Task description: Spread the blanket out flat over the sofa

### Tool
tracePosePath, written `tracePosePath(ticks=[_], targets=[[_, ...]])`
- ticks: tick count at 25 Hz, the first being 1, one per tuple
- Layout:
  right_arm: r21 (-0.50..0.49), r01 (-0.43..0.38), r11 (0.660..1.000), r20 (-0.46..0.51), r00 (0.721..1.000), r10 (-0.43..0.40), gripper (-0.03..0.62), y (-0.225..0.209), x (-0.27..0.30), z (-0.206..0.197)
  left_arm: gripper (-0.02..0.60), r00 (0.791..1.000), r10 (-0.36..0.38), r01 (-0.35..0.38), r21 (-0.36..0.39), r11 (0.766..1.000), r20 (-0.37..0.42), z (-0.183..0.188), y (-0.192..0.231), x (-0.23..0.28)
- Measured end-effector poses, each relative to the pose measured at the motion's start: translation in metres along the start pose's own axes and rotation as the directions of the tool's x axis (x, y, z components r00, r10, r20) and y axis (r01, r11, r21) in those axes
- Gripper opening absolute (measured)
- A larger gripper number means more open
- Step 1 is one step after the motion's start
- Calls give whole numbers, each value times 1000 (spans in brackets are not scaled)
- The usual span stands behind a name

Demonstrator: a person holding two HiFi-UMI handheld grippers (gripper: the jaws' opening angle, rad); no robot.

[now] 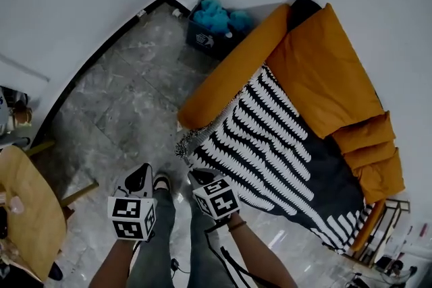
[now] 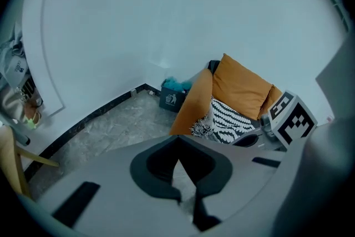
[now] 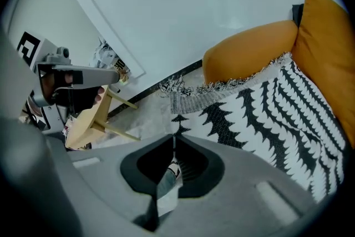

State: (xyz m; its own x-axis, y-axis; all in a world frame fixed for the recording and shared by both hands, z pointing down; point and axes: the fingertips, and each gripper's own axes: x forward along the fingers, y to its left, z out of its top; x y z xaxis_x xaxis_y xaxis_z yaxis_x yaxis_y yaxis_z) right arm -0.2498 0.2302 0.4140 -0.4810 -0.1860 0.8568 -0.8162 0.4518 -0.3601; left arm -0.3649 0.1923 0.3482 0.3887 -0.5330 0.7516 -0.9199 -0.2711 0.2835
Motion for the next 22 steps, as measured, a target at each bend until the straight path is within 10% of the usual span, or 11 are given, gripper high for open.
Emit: tracePosePath(ticks=[22], targets=[[103,-54,993,1,999,54,18,-27,84,-19,-9,996,2,-1,13,1000,-86,-41,23,50]])
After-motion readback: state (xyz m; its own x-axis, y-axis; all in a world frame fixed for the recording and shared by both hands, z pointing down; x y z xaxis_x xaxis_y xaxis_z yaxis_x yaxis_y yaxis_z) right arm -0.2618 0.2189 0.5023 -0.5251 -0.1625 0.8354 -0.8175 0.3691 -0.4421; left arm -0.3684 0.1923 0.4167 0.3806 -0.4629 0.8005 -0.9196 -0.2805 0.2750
